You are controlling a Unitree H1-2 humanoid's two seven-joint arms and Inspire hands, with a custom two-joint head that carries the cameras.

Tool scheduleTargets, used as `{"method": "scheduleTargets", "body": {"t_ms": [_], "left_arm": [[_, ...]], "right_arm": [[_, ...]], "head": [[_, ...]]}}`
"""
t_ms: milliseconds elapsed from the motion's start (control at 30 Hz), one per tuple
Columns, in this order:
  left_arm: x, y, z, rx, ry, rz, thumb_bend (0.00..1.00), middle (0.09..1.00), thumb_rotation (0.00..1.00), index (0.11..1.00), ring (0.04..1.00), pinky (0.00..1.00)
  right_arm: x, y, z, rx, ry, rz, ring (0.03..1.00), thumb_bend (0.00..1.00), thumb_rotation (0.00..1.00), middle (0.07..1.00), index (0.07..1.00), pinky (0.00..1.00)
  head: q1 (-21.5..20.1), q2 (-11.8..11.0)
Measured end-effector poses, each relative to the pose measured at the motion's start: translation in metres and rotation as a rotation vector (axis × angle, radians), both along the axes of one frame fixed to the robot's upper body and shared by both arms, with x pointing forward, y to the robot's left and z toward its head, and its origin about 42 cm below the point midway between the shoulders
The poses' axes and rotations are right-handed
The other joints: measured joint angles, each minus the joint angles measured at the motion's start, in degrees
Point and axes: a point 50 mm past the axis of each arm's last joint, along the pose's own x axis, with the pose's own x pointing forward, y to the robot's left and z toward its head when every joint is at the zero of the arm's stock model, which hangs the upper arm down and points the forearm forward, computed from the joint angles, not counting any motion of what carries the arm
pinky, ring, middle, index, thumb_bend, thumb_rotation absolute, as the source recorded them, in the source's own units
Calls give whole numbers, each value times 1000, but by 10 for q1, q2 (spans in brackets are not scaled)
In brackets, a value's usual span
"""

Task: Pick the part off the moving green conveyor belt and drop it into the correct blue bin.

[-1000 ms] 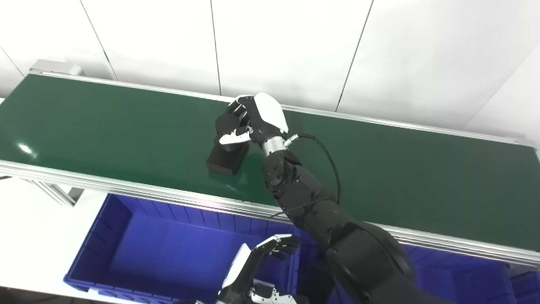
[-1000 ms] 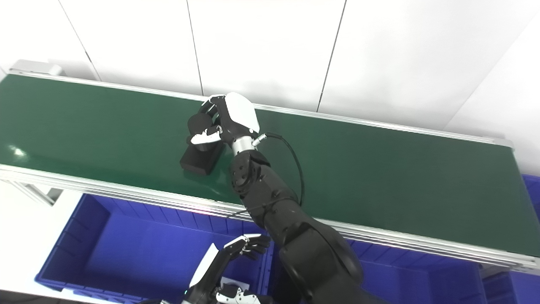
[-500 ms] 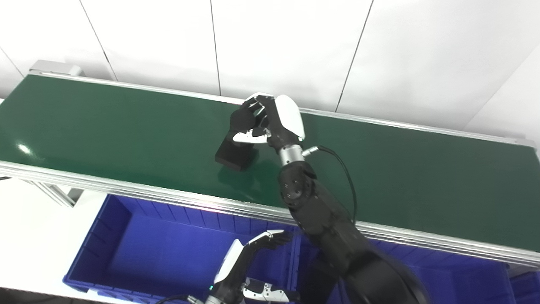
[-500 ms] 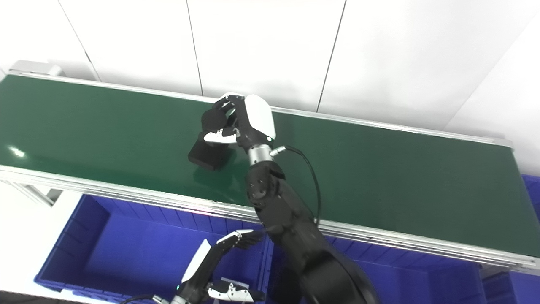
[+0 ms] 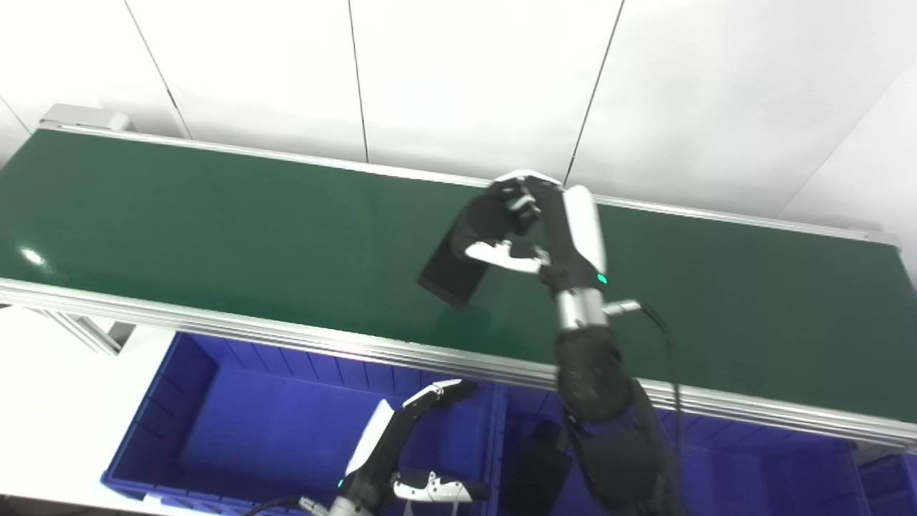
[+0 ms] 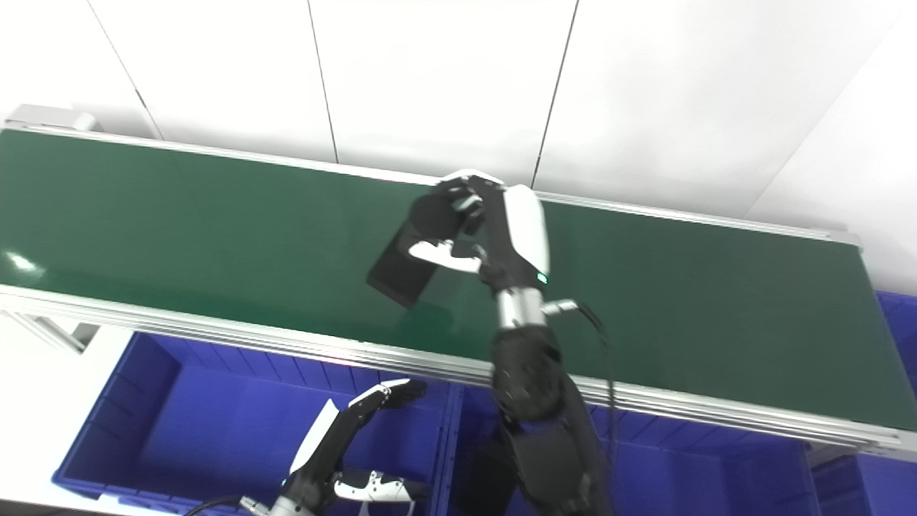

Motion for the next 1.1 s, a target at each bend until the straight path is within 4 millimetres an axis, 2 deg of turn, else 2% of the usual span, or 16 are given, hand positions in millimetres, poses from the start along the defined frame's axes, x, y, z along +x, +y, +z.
{"method": "scheduleTargets", "body": {"t_ms": [300,467,500,567,733,800,867,1100], "left_arm": [[-3,9,4,-36,30,7,869,794,370,795,773,750],[-7,18,7,-55,48,14,863,814,360,803,780,753],[-7,19,9,-62,48,14,865,818,351,804,782,753],[-6,23,11,-85,56,22,865,823,352,807,783,749],[-5,31,18,-110,52,43,879,820,384,802,773,730],[-4,31,21,-119,47,35,882,818,383,800,772,727],[-2,33,24,-137,42,36,886,813,378,797,769,720],[3,41,29,-171,36,51,887,804,385,799,771,728]], "right_arm": [[-45,-48,6,11,12,-68,341,512,0,439,539,287],[-72,-81,16,-2,-15,-114,343,513,0,440,538,291],[-78,-87,14,-10,-7,-118,337,512,0,439,540,287],[-89,-96,12,-24,9,-128,331,512,0,437,540,283],[-131,-116,5,-57,76,-148,333,511,0,439,540,286],[-145,-124,-3,-73,117,-158,334,512,0,440,539,287],[-156,-128,-8,-78,154,-162,333,512,0,439,537,283],[-184,-143,-23,-111,292,-161,349,514,0,453,533,280]], "head": [[-25,15],[-45,35],[-54,45],[-55,45],[-85,78],[-90,83],[-91,84],[-113,113]]}}
